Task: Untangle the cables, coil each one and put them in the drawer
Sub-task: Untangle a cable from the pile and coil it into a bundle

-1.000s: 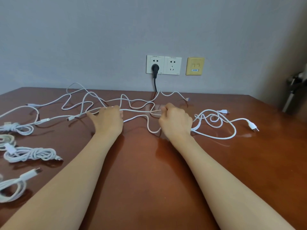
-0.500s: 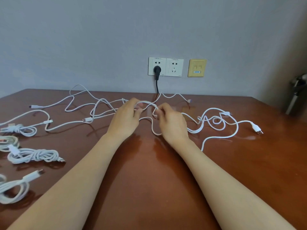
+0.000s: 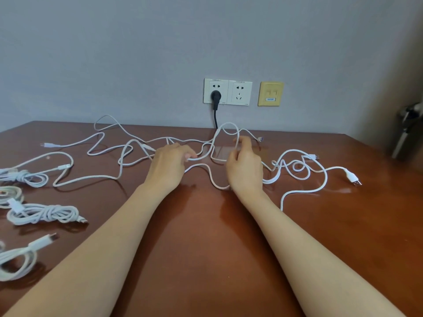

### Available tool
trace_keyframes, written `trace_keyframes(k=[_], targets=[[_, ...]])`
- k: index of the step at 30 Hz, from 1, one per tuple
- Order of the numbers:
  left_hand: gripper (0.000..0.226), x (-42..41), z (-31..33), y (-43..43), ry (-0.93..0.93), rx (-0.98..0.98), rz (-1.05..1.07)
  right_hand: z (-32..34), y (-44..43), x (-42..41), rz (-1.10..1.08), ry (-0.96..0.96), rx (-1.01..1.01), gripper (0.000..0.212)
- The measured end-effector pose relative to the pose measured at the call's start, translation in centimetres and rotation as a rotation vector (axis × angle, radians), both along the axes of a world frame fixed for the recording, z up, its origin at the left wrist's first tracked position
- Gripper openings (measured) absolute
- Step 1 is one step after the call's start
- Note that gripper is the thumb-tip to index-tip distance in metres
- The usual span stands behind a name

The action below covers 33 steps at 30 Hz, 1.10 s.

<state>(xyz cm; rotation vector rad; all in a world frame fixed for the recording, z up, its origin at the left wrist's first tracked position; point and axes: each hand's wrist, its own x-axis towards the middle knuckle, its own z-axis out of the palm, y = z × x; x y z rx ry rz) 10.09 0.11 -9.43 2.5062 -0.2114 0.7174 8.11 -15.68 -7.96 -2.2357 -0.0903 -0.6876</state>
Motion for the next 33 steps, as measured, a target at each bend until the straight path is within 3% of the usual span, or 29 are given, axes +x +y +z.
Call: trace_keyframes(k=[6,10,15,20,29,33], targets=[[0.03,-0.6,2.3,-1.9,-0.102,-0.555,-0.189,0.0,-0.8,0.6,-0.03,0.162,0.061,0.032],[0.034,-1.0,3.5,-2.5,-0.02,-1.077,-0.362,0.0,-0.1,0.4,0.01,0.16,-0.08,0.029],[0.032,-1.5,4.0,-1.2,0.148,-1.428,-0.517,0.2,-0.2,-0.1,0.075,0.161,-0.291,0.039],[0.032,-2.1,4.2,-0.6,0.253,-1.528,-0.635,0.2,0.1,-0.5,0.226,0.189,-0.48,0.053],[0.027,-2.5,4.0,-1.3,0.369,-1.451,-0.544,0.5,0.0,-0.8,0.342,0.113,-0.724,0.049],[0.027,-1.9,3.8,-0.6,0.339,-1.434,-0.44,0.6,0.0,-0.8,0.398,0.184,-0.675,0.034]])
